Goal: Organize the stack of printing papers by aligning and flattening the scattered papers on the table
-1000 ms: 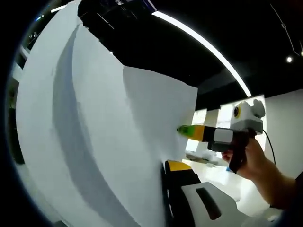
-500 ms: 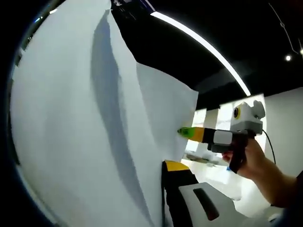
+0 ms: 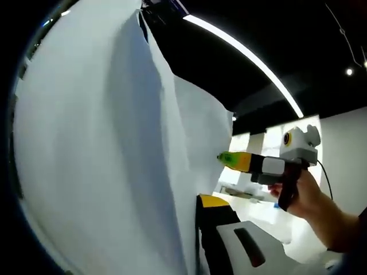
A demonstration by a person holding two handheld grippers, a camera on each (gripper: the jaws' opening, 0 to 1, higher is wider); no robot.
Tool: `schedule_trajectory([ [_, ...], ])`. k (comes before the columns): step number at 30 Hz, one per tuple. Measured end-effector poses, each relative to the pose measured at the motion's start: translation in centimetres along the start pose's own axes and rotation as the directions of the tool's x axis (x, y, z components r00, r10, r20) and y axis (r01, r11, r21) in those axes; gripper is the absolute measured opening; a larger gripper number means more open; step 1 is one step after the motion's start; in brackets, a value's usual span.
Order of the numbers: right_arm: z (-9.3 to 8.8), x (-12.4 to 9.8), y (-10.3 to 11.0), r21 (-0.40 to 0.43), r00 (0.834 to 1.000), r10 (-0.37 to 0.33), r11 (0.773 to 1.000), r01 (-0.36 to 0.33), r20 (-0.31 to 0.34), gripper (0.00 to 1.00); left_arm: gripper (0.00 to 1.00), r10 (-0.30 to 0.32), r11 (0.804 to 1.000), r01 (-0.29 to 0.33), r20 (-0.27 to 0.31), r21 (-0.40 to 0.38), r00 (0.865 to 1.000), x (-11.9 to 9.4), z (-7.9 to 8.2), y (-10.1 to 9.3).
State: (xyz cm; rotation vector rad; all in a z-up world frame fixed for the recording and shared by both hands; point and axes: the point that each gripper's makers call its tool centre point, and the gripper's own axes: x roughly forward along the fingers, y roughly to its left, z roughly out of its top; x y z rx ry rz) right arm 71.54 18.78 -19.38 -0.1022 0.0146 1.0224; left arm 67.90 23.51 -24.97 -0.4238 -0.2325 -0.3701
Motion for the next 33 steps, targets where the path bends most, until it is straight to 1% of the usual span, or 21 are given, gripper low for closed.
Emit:
schedule_trajectory([
  [4,0.3,-0.1,-0.2,-0.002,1.000,-0.007,1.000,0.007,0.010,0.19,0.06,0.002,1.000,-0.002,-0.001,-0.001,1.000,0.0,0.0,0.1],
  [14,0.2,-0.6,-0.8,0.018,1.000,-0.019,1.000,0.019,0.016,0.23,0.06,0.003,1.000,-0.003,-0.001,-0.003,1.000,0.1,0.0,0.3],
  [22,0.2,-0.9,-0.9,0.032,1.000,-0.019,0.999,0.018,0.023,0.26,0.06,0.003,1.000,-0.003,-0.001,-0.003,1.000,-0.1,-0.1,-0.1],
  [33,0.7,-1.4,-1.4,0.042,0.998,-0.033,0.999,0.031,0.047,0.35,0.06,0.005,1.000,-0.005,-0.002,-0.002,1.000,-0.2,-0.2,-0.3],
])
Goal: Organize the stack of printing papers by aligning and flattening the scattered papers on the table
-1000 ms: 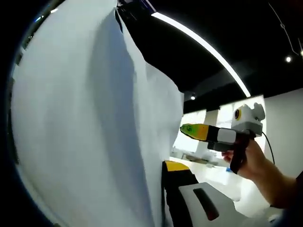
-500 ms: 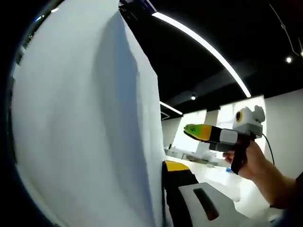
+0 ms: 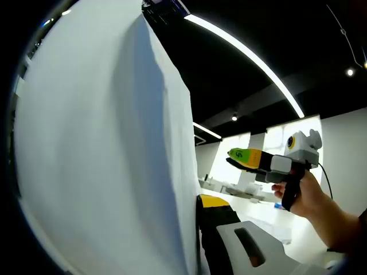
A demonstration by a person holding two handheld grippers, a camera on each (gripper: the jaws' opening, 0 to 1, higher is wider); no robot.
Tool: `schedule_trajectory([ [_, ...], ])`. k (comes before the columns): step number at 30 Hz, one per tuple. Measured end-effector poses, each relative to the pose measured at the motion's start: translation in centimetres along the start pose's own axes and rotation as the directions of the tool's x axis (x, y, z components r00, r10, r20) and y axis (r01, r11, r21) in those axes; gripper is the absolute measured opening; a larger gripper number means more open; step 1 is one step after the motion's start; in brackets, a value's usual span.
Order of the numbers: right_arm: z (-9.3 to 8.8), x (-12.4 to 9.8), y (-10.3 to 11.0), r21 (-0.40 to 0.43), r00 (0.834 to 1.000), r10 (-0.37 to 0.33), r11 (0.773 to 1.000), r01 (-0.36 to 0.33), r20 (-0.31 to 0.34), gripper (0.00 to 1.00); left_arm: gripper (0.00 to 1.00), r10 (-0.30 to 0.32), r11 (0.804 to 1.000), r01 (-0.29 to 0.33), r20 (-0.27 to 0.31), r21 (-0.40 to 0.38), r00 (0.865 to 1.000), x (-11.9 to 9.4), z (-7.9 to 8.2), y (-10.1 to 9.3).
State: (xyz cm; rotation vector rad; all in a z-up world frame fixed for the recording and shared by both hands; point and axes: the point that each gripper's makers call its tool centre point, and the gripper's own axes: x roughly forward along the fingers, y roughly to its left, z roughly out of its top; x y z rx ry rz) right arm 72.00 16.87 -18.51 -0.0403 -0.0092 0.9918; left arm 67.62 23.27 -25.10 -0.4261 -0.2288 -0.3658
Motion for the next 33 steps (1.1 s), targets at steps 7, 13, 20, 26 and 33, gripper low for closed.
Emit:
schedule_trajectory([
  [7,0.1,-0.6,-0.8,-0.001,1.000,-0.022,1.000,0.022,0.014,0.43,0.06,0.001,1.000,-0.001,-0.001,-0.001,1.000,-0.1,-0.1,-0.2],
  [13,-0.1,-1.1,-1.6,0.009,0.999,-0.041,0.999,0.041,0.018,0.48,0.06,0.000,1.000,0.000,0.000,-0.002,1.000,-0.1,-0.1,-0.5],
  [20,-0.1,-2.0,-2.2,0.018,0.998,-0.057,0.998,0.056,0.026,0.52,0.06,0.001,1.000,-0.001,0.000,-0.001,1.000,-0.2,-0.1,-0.6],
  [26,-0.1,-2.7,-2.6,0.021,0.997,-0.068,0.998,0.067,0.031,0.55,0.06,0.002,1.000,-0.002,0.000,-0.001,1.000,-0.2,-0.1,-0.7],
  [33,-0.2,-3.7,-3.3,0.023,0.995,-0.089,0.996,0.088,0.046,0.61,0.06,0.003,1.000,-0.003,0.000,-0.002,1.000,-0.2,-0.1,-0.7],
])
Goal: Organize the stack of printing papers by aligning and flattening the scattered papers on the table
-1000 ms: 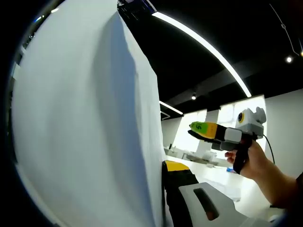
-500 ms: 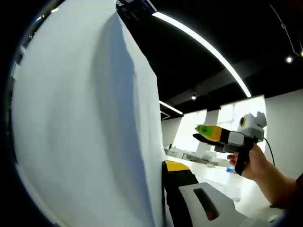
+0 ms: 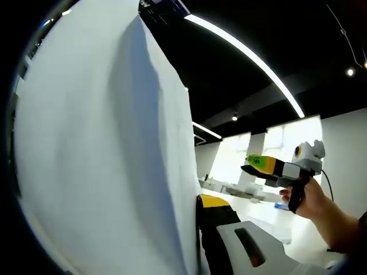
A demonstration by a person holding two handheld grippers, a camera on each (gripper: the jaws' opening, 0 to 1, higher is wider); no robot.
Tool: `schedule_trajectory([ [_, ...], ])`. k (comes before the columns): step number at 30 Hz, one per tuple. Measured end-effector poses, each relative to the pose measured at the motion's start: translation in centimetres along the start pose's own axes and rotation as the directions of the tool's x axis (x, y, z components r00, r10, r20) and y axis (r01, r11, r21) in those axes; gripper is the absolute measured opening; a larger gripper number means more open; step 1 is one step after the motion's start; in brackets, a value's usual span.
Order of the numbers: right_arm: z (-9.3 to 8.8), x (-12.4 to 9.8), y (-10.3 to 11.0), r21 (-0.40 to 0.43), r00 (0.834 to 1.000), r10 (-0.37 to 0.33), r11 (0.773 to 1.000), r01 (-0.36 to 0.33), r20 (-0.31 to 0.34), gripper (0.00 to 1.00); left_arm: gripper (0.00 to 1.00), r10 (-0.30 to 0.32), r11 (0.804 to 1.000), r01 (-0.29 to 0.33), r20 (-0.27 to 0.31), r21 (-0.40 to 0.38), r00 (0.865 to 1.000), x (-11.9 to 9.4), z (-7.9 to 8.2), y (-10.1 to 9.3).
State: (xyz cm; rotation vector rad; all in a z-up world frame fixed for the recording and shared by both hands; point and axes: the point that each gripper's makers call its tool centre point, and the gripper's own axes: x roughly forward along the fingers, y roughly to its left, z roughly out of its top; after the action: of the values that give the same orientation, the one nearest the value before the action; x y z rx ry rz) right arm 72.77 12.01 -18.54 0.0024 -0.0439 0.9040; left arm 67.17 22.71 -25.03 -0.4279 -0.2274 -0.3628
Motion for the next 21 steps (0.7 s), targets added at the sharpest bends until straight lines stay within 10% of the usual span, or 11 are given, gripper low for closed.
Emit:
schedule_trajectory([
  [21,0.2,-2.2,-1.7,0.038,0.997,-0.042,0.998,0.039,0.062,0.81,0.06,0.003,1.000,-0.003,-0.001,0.002,1.000,0.0,0.1,0.1],
])
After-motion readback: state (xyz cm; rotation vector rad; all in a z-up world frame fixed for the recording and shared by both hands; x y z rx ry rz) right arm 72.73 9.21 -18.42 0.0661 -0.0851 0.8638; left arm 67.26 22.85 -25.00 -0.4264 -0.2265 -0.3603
